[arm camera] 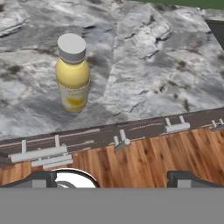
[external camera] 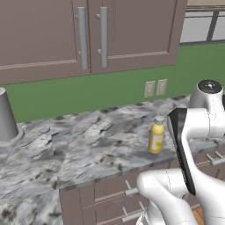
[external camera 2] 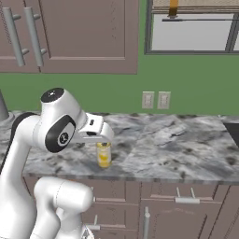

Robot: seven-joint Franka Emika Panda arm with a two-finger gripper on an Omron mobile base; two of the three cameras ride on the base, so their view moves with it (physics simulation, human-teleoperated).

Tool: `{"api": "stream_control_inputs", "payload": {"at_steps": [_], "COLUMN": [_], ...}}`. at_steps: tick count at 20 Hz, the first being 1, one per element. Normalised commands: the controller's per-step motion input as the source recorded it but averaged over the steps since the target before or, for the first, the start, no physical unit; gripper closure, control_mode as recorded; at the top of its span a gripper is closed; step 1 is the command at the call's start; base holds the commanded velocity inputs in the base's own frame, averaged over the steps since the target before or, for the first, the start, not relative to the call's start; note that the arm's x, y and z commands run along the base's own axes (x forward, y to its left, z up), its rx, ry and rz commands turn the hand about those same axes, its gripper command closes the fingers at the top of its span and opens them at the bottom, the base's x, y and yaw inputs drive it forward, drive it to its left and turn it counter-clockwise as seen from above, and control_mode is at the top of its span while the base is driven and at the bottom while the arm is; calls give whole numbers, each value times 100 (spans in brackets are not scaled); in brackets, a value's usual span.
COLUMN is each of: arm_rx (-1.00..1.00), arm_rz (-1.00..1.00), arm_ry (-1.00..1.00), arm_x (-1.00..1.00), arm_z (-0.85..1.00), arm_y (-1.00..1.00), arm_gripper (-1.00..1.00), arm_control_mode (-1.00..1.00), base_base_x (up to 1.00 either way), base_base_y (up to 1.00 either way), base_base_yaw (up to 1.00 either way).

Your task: There is a wine glass and glass cup on the dining counter. Place the wine bottle next to the wine glass and the juice bottle next to the glass cup.

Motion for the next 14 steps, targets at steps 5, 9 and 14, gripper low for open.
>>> {"api": "stream_control_inputs", "payload": {"at_steps": [5,9,14], "arm_rx": [0,0,5], "arm_rz": [0,0,20], "arm_ry": [0,-4,-14], "arm_x": [0,-4,-16], "arm_z": [0,0,14], "arm_y": [0,0,-3], "arm_gripper": [-100,-100,-100], "arm_control_mode": [100,-100,-100], "base_base_x": [0,-7,0], "base_base_y": [0,0,0], "base_base_yaw": [0,0,0]}}
